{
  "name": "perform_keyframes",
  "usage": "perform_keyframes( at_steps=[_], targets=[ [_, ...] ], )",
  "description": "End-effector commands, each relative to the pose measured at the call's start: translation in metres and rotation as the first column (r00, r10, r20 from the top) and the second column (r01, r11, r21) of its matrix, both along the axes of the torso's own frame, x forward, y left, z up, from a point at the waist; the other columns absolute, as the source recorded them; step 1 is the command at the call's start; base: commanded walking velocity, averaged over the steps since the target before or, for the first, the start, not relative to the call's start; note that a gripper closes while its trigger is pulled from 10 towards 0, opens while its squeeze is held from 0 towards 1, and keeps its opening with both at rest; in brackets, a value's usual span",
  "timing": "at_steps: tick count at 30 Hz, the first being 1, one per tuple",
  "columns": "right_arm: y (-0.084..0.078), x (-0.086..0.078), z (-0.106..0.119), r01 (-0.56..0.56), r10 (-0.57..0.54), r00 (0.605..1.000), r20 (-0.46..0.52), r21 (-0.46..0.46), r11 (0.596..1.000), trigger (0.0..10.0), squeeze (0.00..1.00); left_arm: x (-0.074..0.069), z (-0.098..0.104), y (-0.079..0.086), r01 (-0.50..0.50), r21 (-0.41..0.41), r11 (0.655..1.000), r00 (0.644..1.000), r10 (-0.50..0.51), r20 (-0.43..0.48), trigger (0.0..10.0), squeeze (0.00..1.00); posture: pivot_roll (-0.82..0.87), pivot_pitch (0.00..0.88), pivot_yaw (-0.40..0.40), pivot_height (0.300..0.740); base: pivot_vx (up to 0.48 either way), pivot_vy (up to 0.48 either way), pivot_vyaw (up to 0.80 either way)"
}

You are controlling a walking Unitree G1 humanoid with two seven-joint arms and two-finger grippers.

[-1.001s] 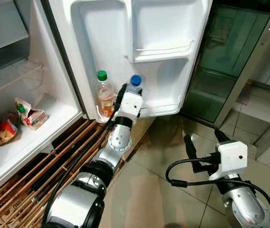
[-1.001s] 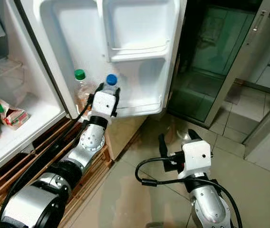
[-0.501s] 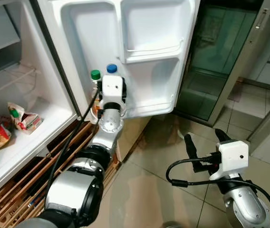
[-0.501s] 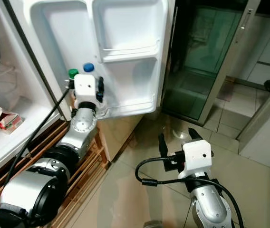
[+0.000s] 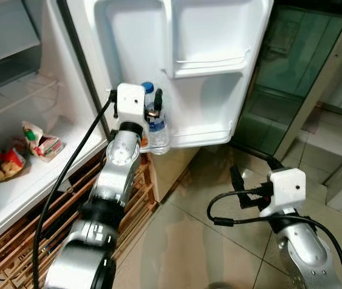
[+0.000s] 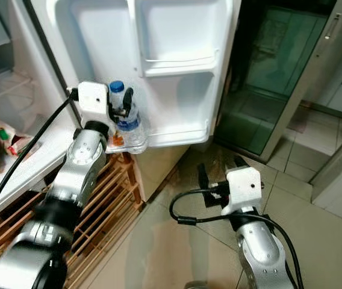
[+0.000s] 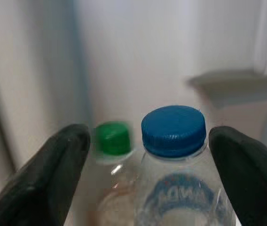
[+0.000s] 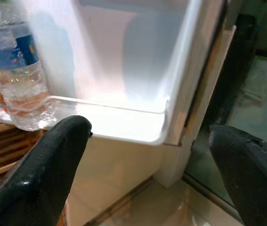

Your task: Restocking fridge

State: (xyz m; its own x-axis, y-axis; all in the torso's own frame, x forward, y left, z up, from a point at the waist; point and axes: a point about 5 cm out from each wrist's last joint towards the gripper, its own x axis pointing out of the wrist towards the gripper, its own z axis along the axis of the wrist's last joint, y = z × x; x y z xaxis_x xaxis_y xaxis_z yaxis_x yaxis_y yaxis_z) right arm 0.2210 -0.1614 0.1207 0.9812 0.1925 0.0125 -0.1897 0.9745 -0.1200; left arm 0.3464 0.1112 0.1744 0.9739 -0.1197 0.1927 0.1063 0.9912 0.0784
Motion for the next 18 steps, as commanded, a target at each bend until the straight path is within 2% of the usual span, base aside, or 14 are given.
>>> perform_keyframes(
  at_steps=[1, 5, 9, 13, 18],
  targets=[
    [0.001, 0.004, -0.002, -0.015, 0.015, 1.000, 0.003, 0.012, 1.000, 10.0, 0.02, -0.011, -0.001, 0.007, 0.019, 0.006, 1.000, 0.999, -0.018, -0.038, 10.0, 1.00, -0.30, 0.000, 0.038, 0.740, 0.000, 0.000, 0.00],
    [0.005, 0.011, -0.003, -0.025, 0.025, 1.000, 0.007, 0.031, 0.999, 10.0, 0.02, -0.030, 0.002, 0.010, 0.096, -0.004, 0.995, 0.995, -0.096, -0.030, 10.0, 1.00, -0.25, 0.000, 0.029, 0.740, 0.000, 0.000, 0.00],
    [0.007, 0.014, -0.005, -0.031, 0.031, 0.999, 0.007, 0.040, 0.999, 10.0, 0.02, -0.034, 0.005, 0.007, 0.118, -0.013, 0.993, 0.993, -0.119, -0.029, 10.0, 1.00, -0.24, 0.000, 0.024, 0.740, 0.000, 0.000, 0.00],
    [0.014, 0.020, -0.006, -0.057, 0.056, 0.998, 0.020, 0.052, 0.997, 10.0, 0.03, -0.040, 0.017, -0.004, 0.160, 0.010, 0.987, 0.987, -0.160, -0.008, 10.0, 1.00, -0.23, 0.000, 0.031, 0.740, 0.000, 0.000, 0.00],
    [0.014, 0.020, -0.007, -0.048, 0.047, 0.999, 0.027, 0.055, 0.997, 10.0, 0.03, -0.038, 0.022, -0.004, 0.169, 0.020, 0.985, 0.986, -0.169, 0.002, 10.0, 1.00, -0.25, 0.000, 0.044, 0.740, 0.000, 0.000, 0.00]
  ],
)
